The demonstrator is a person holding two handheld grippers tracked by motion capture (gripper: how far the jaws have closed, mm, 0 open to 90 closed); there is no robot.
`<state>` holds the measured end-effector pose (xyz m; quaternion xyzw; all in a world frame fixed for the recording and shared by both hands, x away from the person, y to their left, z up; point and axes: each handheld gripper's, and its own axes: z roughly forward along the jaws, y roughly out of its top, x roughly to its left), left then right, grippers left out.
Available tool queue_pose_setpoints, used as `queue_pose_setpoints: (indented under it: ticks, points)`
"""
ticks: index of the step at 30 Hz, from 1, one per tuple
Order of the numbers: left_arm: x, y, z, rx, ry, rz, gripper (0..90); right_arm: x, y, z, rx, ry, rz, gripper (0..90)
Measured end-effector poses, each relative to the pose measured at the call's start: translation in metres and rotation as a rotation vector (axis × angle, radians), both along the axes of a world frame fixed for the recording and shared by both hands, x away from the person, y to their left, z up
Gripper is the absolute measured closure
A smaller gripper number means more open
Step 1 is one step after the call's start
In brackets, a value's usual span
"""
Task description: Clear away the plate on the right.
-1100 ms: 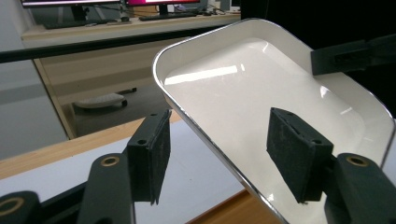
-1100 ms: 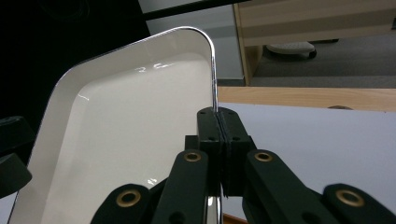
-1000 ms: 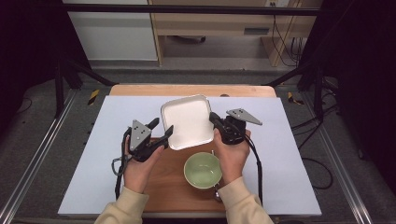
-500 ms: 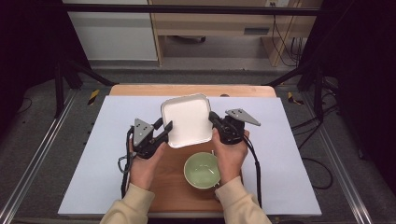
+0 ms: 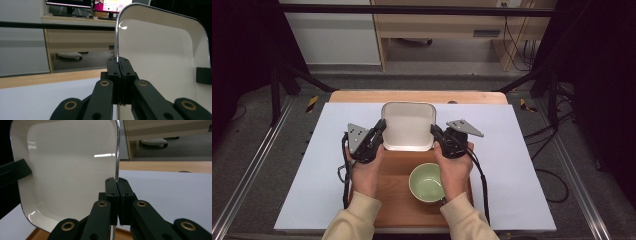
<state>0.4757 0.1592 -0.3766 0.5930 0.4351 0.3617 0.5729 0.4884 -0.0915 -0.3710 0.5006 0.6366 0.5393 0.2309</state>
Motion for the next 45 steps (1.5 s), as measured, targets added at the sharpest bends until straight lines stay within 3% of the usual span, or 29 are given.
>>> queue_pose_setpoints:
  ticks: [9,11,18,21,24,26,31,33,36,42,45]
  points:
    - [0.000,0.006,0.002,0.013,-0.010,0.017,89.2,0.002,0.004,-0.003,-0.008,-0.008,0.039,84.6]
    - [0.001,0.009,0.003,0.027,-0.013,0.027,89.2,0.001,0.005,-0.004,-0.018,-0.020,0.041,77.3]
    - [0.008,0.024,0.000,0.014,0.012,0.054,89.2,-0.002,0.000,-0.002,-0.108,-0.091,0.066,50.0]
    - [0.009,0.028,-0.002,0.011,0.020,0.060,89.2,-0.001,-0.005,-0.002,-0.145,-0.109,0.083,43.1]
    - [0.010,0.030,-0.004,0.003,0.037,0.057,89.2,0.000,-0.010,-0.002,-0.147,-0.120,0.103,41.3]
    - [0.010,0.031,-0.004,0.004,0.038,0.061,89.2,0.000,-0.014,0.000,-0.146,-0.138,0.097,38.2]
    - [0.012,0.033,-0.005,0.005,0.044,0.060,89.2,0.001,-0.028,-0.001,-0.087,-0.154,0.085,32.8]
    - [0.012,0.033,-0.007,0.006,0.051,0.055,89.2,0.001,-0.031,-0.003,-0.091,-0.160,0.071,30.7]
    - [0.013,0.034,-0.009,0.002,0.063,0.054,89.2,0.001,-0.038,-0.006,-0.104,-0.166,0.060,24.6]
    - [0.013,0.038,-0.011,0.006,0.072,0.058,89.2,-0.002,-0.058,-0.011,-0.197,-0.180,0.043,15.9]
    - [0.013,0.041,-0.012,0.011,0.078,0.059,89.2,-0.004,-0.070,-0.014,-0.195,-0.187,0.033,15.9]
